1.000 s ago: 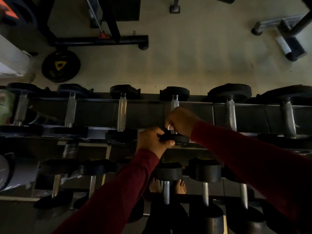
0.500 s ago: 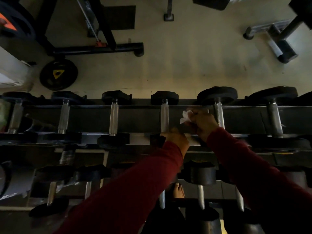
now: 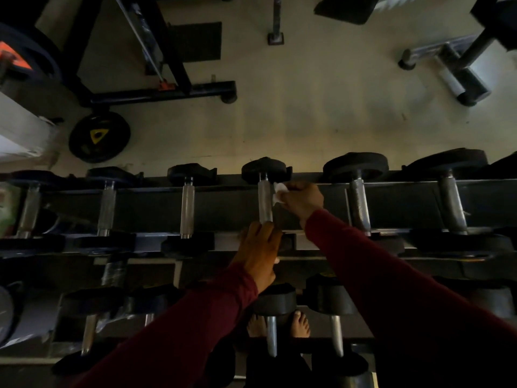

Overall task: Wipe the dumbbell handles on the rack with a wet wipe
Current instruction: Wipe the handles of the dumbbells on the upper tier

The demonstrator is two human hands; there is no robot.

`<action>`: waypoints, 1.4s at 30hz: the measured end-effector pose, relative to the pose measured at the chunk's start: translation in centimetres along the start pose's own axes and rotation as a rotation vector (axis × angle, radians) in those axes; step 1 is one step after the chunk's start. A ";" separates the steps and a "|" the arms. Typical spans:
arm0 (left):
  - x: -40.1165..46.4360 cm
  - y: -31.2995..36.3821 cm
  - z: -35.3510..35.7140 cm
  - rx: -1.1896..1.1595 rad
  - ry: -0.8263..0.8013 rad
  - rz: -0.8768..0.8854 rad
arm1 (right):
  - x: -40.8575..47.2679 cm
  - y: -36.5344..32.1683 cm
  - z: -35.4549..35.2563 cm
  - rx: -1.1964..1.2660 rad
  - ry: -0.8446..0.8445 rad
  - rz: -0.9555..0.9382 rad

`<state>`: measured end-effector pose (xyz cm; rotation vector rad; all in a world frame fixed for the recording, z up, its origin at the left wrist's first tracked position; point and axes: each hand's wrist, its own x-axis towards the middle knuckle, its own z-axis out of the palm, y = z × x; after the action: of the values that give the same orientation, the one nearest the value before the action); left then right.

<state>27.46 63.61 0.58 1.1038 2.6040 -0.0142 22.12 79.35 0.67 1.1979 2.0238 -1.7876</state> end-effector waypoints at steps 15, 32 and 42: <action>-0.7 -2.0 3.6 -0.601 0.165 -0.176 | 0.9 0.8 0.5 -0.274 0.095 -0.284; -2.6 -2.8 3.1 -0.907 0.242 -0.527 | 0.6 1.1 1.0 -0.544 0.127 -0.530; -2.8 -2.8 3.1 -0.975 0.242 -0.543 | -0.5 0.8 1.6 -1.157 -0.277 -0.838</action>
<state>28.13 59.28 -1.88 0.0537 2.4670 1.1702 22.45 77.63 -0.03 -0.2477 2.8060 -0.5095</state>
